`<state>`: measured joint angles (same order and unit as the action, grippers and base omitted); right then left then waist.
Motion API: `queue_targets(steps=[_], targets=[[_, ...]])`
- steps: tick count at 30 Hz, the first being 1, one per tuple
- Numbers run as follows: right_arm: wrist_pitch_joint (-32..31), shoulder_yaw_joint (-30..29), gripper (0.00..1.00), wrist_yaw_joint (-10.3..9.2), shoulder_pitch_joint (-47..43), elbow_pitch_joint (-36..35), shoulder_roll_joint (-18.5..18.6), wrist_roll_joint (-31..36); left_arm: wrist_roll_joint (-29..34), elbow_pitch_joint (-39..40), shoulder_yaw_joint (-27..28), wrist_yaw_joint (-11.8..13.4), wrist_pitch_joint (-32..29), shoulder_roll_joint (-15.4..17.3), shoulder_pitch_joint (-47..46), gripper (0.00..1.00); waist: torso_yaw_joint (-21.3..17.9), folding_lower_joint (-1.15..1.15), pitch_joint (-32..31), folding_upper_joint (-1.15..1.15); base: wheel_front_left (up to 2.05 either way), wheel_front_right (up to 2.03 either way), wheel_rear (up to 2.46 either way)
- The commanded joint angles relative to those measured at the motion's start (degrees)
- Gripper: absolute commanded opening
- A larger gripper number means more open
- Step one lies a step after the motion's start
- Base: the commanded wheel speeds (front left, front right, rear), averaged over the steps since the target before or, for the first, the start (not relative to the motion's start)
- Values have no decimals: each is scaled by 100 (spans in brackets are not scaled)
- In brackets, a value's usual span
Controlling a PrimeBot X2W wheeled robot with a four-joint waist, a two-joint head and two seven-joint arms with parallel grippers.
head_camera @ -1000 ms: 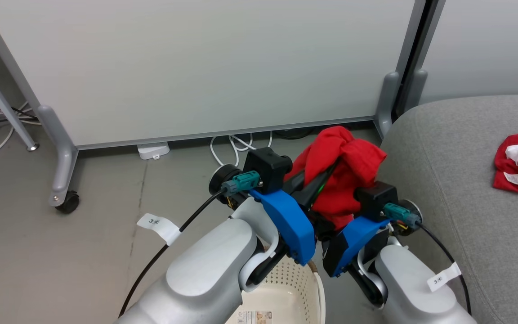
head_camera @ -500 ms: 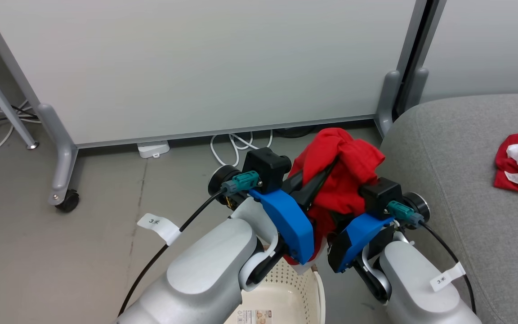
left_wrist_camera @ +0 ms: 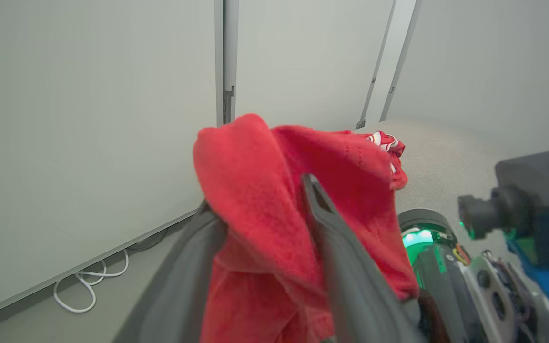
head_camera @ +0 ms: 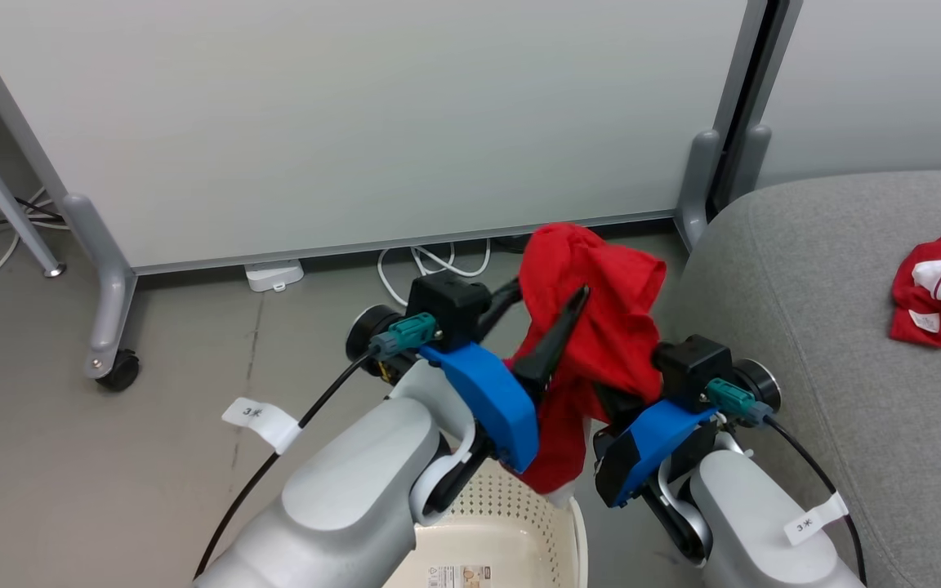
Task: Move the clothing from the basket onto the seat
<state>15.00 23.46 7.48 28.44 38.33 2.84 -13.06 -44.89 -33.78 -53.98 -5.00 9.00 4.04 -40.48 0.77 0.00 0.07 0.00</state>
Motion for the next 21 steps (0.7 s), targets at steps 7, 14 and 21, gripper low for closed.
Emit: queue_targets(steps=[7,14,21], targets=[[24,-126,0,3,-170,-181,9,145,-24,-72,75,53,230,194,223,100,-42,0,-26,0,0,0,0],[24,-326,0,2,-308,-430,9,220,44,146,259,137,534,525,677,100,-71,0,-30,0,0,0,0],[6,-552,0,3,-476,-737,9,333,343,770,803,312,625,969,1455,100,-114,0,-3,0,0,0,0]])
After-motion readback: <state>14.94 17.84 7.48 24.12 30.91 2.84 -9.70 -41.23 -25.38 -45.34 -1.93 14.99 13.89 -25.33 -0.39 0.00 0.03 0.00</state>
